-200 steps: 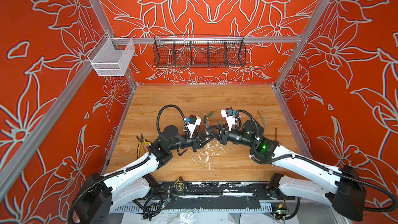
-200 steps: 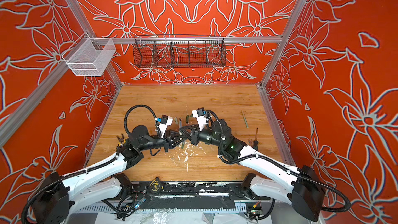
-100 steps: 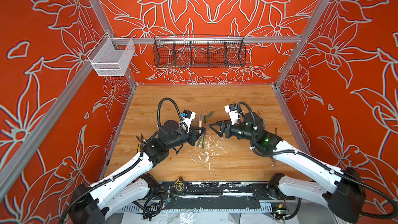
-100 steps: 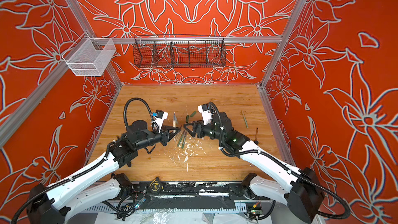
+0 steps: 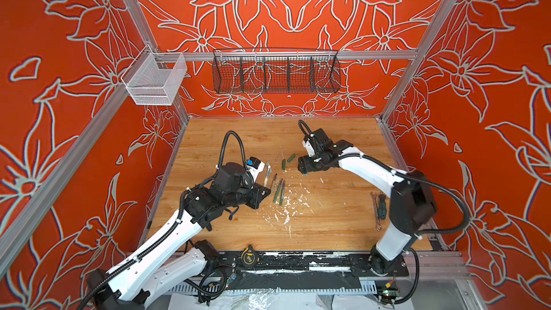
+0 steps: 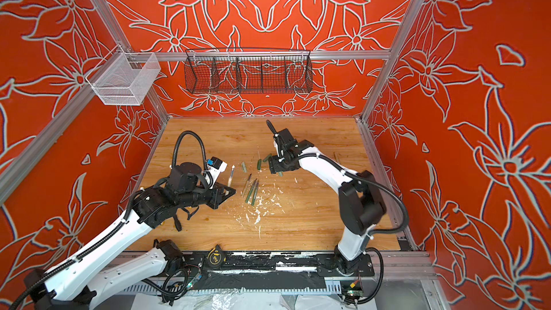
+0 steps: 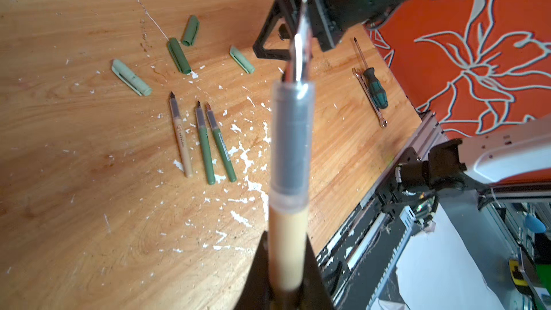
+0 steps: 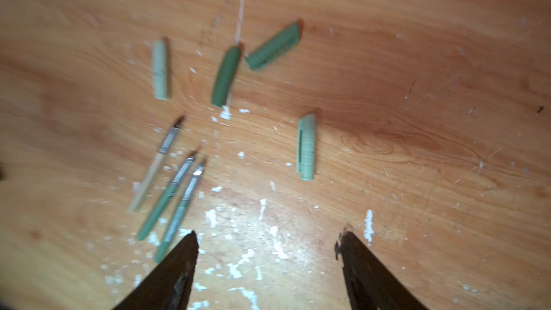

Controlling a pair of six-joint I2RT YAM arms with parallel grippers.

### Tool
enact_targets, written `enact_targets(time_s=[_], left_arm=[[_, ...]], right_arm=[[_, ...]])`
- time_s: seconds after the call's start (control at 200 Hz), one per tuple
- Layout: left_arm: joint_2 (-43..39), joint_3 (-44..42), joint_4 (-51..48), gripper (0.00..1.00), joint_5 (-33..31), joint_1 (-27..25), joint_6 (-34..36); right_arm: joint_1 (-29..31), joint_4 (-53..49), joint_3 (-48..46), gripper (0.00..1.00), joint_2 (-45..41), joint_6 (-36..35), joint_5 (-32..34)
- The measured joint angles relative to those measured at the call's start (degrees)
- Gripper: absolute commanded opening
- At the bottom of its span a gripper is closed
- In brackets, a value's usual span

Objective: Insert the pens into the pen caps
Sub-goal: 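Reach the right gripper toward the green caps while the left holds the pen upright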

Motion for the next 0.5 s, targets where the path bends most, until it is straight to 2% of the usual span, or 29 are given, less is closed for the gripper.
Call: enact_targets(time_s=[0.22,0.5], left_arm=[[-4.5,-1.18,-2.1,0.0,1.44,0.02,0.2],[-5.25,-3.17,-3.37,0.0,1.44,0.02,-0.11]], right_arm=[[-0.02,-6.01,9.22,0.61,12.5,-5.09,3.96],[-1.18,-8.11,15.72,0.4,19.96,-7.26,3.61]])
